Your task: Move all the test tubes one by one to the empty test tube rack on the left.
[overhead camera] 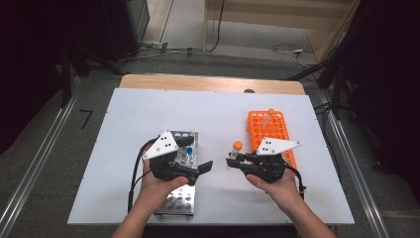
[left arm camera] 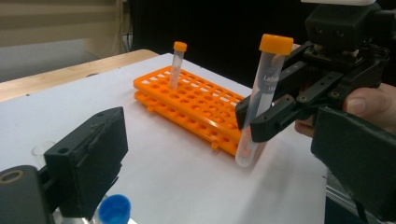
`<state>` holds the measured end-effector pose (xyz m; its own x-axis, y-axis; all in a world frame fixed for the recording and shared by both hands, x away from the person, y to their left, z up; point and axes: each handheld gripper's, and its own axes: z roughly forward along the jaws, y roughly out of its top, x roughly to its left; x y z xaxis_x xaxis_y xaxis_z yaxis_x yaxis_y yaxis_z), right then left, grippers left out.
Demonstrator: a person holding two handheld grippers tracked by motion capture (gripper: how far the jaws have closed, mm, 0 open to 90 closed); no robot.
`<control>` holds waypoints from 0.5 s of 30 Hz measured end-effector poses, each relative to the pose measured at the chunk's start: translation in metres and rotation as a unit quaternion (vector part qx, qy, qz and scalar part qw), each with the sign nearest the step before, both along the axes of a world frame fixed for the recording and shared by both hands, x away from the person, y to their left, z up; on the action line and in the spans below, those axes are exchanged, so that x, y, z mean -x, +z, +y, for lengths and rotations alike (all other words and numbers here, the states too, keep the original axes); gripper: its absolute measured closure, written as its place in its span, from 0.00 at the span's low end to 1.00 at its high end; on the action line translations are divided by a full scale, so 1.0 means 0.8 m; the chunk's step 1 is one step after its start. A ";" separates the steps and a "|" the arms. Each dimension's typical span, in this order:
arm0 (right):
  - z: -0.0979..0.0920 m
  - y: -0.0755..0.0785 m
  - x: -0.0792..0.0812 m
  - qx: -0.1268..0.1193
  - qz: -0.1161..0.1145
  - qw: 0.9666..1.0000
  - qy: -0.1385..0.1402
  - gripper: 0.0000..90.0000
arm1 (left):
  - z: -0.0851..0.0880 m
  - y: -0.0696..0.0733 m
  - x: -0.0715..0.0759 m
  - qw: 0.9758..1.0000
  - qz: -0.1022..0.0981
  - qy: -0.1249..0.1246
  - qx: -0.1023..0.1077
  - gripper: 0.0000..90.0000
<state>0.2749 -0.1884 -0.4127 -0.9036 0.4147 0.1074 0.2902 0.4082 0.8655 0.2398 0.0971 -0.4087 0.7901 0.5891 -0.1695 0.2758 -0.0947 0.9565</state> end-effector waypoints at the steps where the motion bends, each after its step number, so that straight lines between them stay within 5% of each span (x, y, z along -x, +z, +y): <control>1: 0.002 0.000 0.002 0.002 0.000 1.000 0.002 0.80 | -0.001 0.000 0.000 1.000 -0.001 -0.002 0.000 0.06; 15: 0.026 -0.002 0.020 0.012 -0.002 0.999 0.036 0.80 | -0.017 0.001 0.009 0.998 -0.008 -0.057 0.007 0.35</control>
<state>0.2590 -0.1679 -0.4140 -0.9318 0.3507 0.0935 0.2550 0.4494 0.8562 0.2329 0.0834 -0.4078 0.8546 0.4924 -0.1651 0.2496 -0.1105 0.9620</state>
